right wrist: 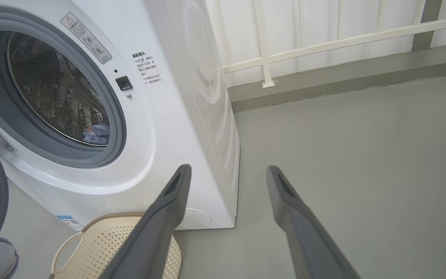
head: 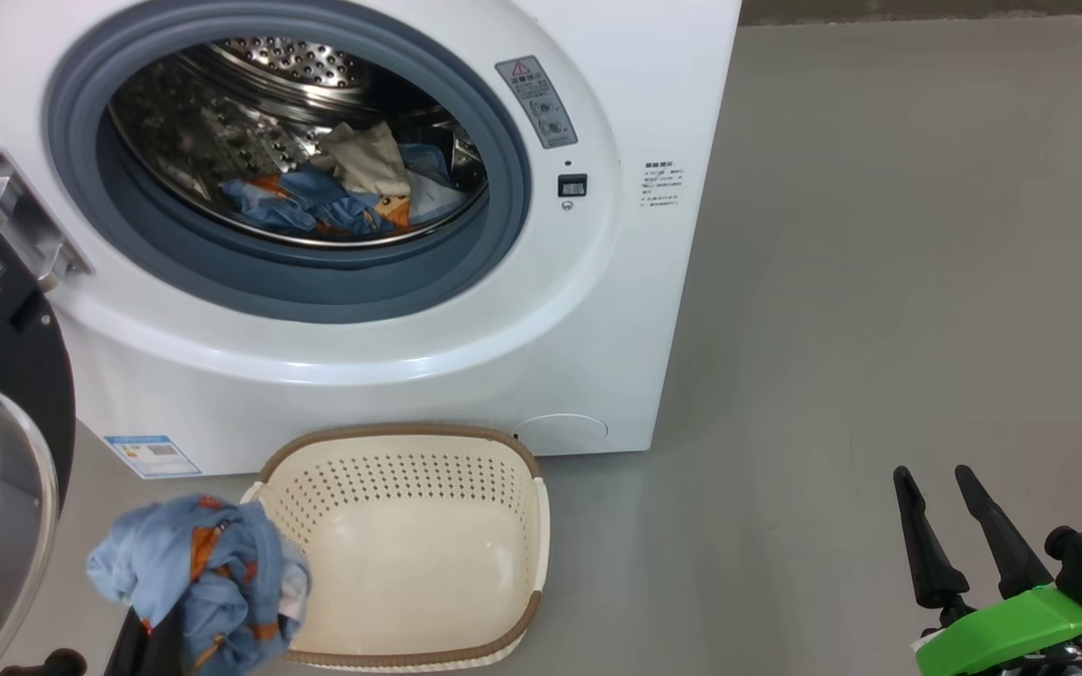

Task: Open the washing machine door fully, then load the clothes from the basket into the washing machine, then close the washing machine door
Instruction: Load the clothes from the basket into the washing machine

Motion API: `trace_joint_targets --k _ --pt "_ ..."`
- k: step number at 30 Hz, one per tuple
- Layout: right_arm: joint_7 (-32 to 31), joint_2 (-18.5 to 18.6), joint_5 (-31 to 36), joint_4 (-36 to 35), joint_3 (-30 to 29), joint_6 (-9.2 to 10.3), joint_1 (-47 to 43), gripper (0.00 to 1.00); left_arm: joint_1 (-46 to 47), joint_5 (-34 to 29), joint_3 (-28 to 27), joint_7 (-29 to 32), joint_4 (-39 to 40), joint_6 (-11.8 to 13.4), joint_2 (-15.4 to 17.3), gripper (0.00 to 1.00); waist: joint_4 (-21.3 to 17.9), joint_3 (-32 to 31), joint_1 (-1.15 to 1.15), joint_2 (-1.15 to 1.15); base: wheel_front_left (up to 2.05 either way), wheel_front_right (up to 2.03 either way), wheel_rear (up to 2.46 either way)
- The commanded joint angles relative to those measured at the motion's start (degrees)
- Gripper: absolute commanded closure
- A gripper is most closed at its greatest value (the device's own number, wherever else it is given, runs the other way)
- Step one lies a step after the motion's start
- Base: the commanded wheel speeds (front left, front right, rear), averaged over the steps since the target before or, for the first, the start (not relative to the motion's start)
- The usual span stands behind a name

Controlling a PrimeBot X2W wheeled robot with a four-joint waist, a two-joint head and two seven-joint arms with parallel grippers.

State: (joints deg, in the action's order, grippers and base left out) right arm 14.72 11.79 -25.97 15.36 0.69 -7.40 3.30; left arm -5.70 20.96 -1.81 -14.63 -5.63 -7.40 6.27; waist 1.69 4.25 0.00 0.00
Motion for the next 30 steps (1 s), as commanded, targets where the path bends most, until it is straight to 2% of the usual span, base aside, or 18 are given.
trace_joint_targets --k 1,9,20,30 --pt "0.3 0.6 -0.4 -1.7 0.9 -0.09 -0.4 0.0 1.6 -0.7 -2.2 -0.4 1.9 -0.1 0.4 1.0 -0.2 0.4 0.0 0.0 0.0 0.0 0.0" --pt "0.3 -0.1 -0.1 -2.2 0.6 -0.09 1.3 0.0 7.4 -0.2 -0.5 -0.4 1.4 -0.1 1.2 1.0 -0.7 4.1 0.0 0.0 0.0 0.0 0.0" --pt "0.3 -2.2 0.6 -2.8 1.1 -0.09 5.3 0.0 23.5 1.6 0.2 -0.4 0.3 -0.1 4.8 1.0 -3.8 11.7 0.0 0.0 0.0 0.0 0.0" --pt "0.3 -3.9 1.0 -3.1 2.0 -0.09 8.7 0.0 40.2 5.4 -0.5 -0.4 -10.1 -0.1 7.1 1.0 -7.8 17.2 0.0 0.0 0.0 0.0 0.0"
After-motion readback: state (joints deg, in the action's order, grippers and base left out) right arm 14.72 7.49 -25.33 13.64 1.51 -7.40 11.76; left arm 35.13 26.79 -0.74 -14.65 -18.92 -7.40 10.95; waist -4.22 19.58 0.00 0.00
